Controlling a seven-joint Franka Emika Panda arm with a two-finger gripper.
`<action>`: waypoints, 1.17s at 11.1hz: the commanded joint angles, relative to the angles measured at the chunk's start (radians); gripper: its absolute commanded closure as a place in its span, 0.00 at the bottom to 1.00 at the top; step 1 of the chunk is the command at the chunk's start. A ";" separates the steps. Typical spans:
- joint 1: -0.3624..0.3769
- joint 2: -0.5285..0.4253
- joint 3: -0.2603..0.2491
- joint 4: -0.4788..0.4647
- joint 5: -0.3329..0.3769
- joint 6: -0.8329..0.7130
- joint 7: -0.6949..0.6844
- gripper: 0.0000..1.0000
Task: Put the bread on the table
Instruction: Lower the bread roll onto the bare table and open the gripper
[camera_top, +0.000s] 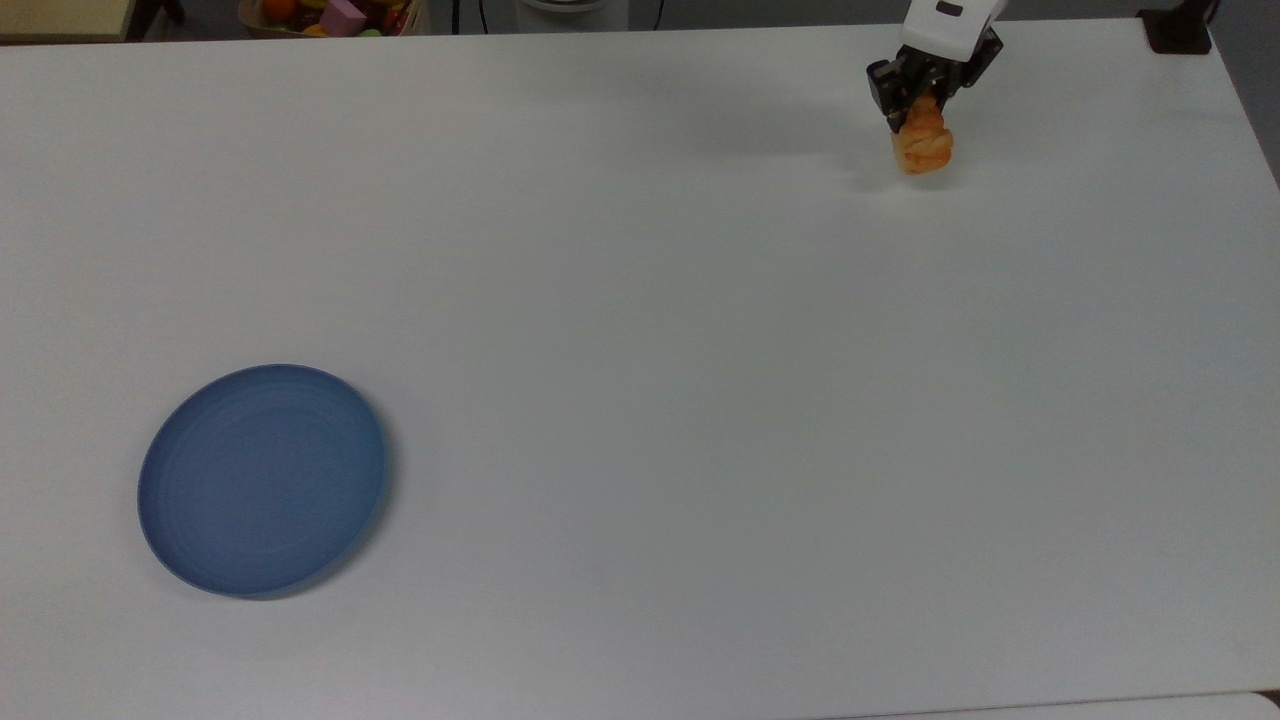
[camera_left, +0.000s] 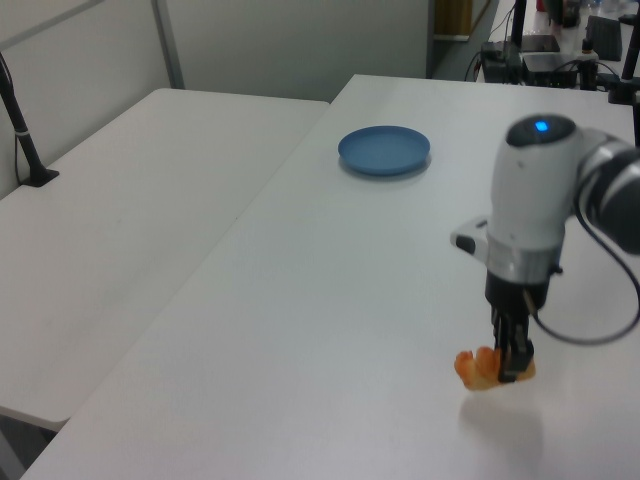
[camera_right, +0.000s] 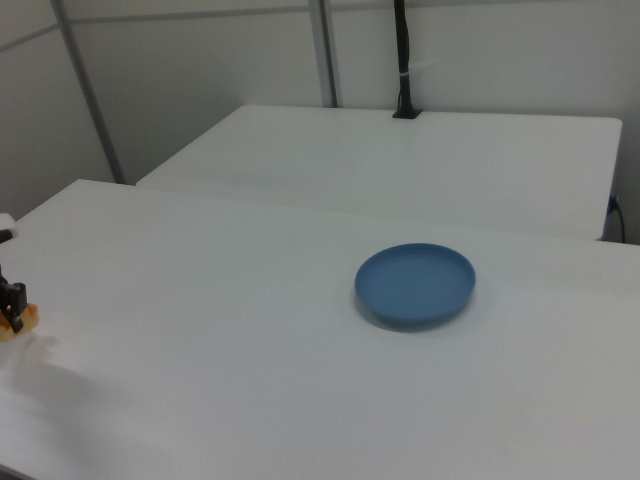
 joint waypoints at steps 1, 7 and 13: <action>0.024 0.055 -0.003 -0.021 -0.124 0.078 0.140 0.57; 0.018 0.093 -0.003 -0.019 -0.128 0.067 0.045 0.48; -0.010 0.053 -0.008 0.057 -0.112 -0.074 0.059 0.00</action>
